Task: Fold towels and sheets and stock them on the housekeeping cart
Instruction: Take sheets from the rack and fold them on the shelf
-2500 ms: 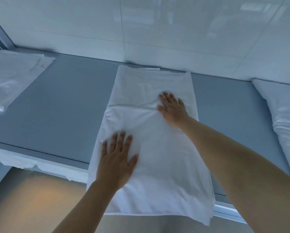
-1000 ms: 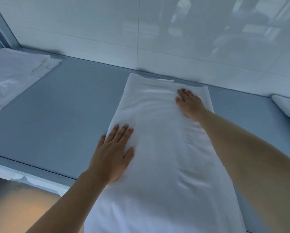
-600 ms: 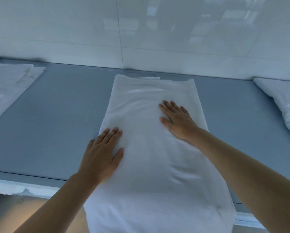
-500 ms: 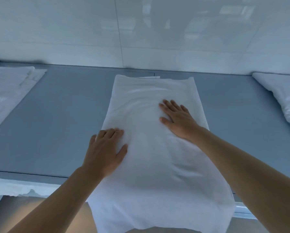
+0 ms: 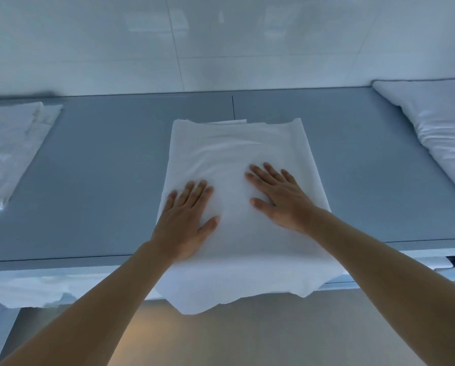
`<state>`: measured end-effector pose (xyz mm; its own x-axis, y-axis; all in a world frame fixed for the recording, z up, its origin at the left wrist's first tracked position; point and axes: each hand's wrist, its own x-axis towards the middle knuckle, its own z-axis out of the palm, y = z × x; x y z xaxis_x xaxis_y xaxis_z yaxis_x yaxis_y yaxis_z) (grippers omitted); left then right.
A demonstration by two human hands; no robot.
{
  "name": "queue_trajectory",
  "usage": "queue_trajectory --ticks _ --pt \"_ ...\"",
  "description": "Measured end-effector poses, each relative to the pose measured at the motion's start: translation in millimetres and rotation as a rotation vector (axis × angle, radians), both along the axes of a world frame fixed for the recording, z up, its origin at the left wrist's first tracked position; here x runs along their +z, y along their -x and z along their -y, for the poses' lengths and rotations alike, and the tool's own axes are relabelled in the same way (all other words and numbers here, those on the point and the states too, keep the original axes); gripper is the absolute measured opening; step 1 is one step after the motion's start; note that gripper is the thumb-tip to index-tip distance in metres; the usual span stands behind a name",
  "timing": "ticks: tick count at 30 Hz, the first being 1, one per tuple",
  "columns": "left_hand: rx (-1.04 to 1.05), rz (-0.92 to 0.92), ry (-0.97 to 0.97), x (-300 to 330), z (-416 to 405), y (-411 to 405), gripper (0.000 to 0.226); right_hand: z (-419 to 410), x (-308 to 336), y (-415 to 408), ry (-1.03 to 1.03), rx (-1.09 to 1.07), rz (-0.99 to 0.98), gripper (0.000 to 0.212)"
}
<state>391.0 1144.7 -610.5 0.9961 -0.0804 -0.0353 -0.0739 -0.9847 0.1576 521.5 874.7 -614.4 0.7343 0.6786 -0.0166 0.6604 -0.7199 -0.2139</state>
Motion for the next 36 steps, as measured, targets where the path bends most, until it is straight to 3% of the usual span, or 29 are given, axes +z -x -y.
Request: queue_trajectory --ticks 12,20,23,27,36 --pt "-0.003 0.052 -0.034 -4.1 26.4 84.2 0.08 27.6 -4.8 73.0 -0.033 0.055 0.001 0.073" --pt "-0.013 0.083 -0.178 2.9 37.4 94.6 0.098 31.5 -0.7 83.8 -0.001 0.123 -0.001 0.122" --pt "-0.039 0.098 -0.21 3.3 33.9 87.9 0.105 39.9 -1.2 88.1 0.036 0.167 0.041 0.13" --pt "-0.07 0.091 -0.189 1.3 21.9 75.0 0.119 61.5 -10.2 103.7 0.036 0.154 0.102 0.128" --pt "-0.167 0.069 -0.144 -11.3 9.3 72.9 0.121 58.1 -11.4 102.0 0.026 0.126 0.105 0.118"
